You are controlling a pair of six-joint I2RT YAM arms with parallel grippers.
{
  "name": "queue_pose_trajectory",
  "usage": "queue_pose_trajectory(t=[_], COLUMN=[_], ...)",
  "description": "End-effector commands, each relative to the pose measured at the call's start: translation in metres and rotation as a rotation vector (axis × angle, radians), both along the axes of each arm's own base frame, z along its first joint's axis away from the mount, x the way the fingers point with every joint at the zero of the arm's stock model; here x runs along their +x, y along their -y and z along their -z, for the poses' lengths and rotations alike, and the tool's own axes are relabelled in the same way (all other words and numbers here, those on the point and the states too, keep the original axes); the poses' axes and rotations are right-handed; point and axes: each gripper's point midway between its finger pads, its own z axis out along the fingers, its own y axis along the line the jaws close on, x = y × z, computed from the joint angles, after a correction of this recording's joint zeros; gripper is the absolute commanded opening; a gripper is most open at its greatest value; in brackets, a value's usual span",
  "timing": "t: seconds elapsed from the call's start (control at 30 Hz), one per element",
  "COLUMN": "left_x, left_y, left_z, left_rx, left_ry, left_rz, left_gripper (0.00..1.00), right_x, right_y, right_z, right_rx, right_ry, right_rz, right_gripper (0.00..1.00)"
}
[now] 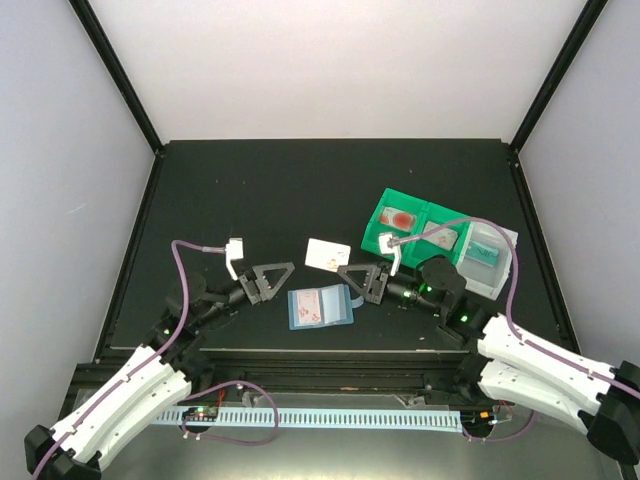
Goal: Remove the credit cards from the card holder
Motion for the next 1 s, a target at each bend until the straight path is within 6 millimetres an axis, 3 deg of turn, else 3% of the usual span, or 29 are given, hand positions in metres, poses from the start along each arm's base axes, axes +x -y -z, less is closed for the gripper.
queue_pose_trajectory(t=[0.0, 0.3, 0.57, 0.97], left_x=[0.006, 0.003, 0.001, -0.001], left_y=[-0.012, -0.027, -0.034, -0.038], left_z=[0.004, 0.024, 0.034, 0.042], left_rx=[0.137, 0.304, 0.432, 0.484], left_ry=[-0.001, 0.026, 0.041, 0.031], left_rz=[-0.071, -0.115, -0.114, -0.112], left_gripper=[0.99, 0.99, 0.99, 0.99], right_x=[0.014, 0.035, 0.053, 0.096], right_y=[0.02, 0.072, 0.116, 0.191], right_z=[0.004, 0.02, 0.05, 0.069], right_rx=[-0.197, -0.455, -0.602, -0.697], right_ry=[0.095, 0.062, -0.017, -0.233], right_rz=[0.097, 0.253, 0.359, 0.553], right_gripper=[0.01, 0.01, 0.01, 0.01])
